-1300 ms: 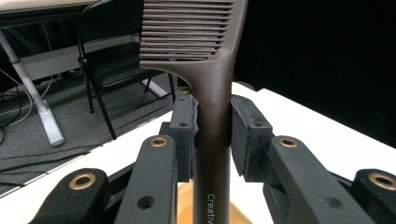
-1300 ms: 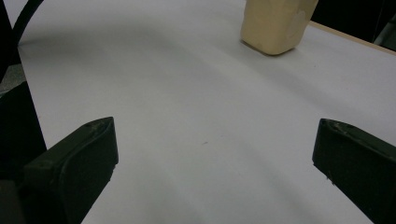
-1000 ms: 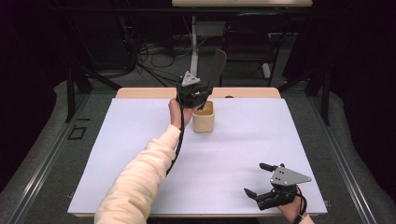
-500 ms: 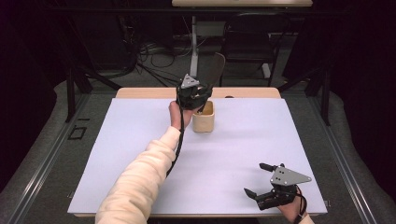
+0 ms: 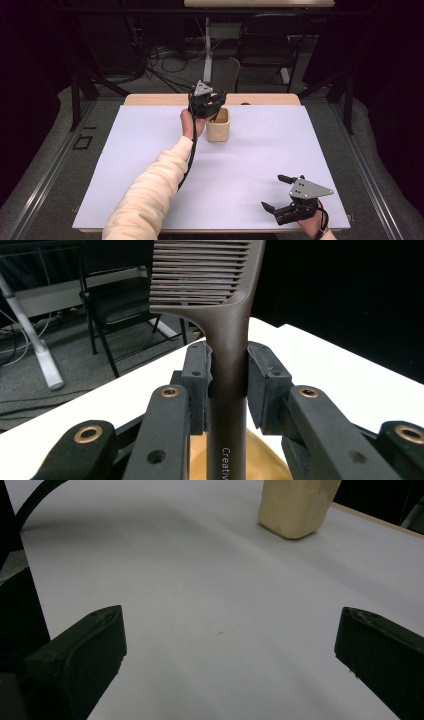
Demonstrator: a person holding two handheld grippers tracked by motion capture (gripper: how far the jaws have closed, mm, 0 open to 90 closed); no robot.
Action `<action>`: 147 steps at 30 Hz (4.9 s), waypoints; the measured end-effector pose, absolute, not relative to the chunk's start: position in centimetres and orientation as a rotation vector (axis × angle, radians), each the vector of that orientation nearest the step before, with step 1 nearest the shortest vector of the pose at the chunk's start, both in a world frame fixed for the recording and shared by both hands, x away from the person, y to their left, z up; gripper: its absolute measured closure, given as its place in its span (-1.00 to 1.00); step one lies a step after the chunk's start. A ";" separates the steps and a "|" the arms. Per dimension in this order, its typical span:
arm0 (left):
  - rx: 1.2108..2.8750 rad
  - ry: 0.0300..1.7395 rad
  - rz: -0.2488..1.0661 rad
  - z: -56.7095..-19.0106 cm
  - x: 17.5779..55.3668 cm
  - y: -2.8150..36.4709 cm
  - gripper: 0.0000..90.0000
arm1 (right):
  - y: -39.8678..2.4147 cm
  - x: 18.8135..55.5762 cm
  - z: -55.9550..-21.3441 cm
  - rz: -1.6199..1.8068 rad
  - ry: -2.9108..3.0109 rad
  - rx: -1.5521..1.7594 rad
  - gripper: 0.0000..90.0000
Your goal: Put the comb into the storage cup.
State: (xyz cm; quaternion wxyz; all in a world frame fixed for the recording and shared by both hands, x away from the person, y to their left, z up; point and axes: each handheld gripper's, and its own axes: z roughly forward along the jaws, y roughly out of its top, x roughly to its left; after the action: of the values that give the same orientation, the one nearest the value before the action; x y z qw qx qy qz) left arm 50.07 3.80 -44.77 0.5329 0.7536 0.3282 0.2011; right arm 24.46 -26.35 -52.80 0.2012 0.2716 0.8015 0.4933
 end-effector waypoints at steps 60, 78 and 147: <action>1.956 0.742 0.410 -47.4 51.0 3.8 0.61 | -26.4 24.4 -52.8 1.377 2.239 0.757 -1.00; 1.992 0.731 0.366 -47.9 51.1 3.8 0.60 | -26.4 24.4 -52.8 1.377 2.240 0.759 -1.00; 2.028 0.750 0.399 -45.9 46.6 7.7 -1.00 | -26.3 24.5 -52.8 1.366 2.243 0.764 -1.00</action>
State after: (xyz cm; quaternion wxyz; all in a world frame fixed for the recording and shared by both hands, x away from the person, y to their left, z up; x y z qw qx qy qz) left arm 46.58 7.66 -45.95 0.4541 0.8218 0.3038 0.1617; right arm 24.47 -26.32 -52.84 0.2019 0.2735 0.8031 0.4892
